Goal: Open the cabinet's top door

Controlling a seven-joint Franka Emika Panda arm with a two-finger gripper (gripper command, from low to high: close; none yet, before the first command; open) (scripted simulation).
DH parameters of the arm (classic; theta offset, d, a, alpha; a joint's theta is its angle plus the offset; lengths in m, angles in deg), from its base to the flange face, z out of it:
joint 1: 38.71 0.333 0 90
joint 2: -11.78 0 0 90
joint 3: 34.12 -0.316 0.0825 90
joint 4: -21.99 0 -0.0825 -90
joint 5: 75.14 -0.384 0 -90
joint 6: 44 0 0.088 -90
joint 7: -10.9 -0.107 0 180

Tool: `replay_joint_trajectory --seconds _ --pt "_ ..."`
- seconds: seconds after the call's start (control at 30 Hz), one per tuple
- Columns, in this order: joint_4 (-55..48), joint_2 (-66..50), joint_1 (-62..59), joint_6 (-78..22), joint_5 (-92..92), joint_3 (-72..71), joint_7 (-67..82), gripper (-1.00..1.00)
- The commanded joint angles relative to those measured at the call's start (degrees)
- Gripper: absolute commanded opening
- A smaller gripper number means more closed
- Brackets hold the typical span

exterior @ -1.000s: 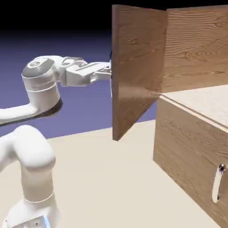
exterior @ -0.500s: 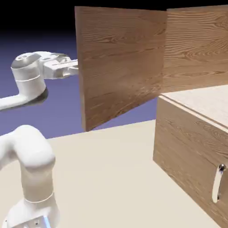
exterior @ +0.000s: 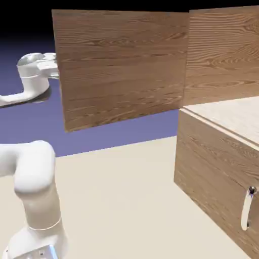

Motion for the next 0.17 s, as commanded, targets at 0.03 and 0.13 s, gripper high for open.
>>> replay_joint_trajectory --seconds 0.03,0.13 --pt "-4.2 -0.6 -3.9 -3.0 -1.3 -2.5 0.4 -1.0" --pt "-8.8 -1.0 -8.2 -6.1 -2.4 -5.0 1.1 -1.0"
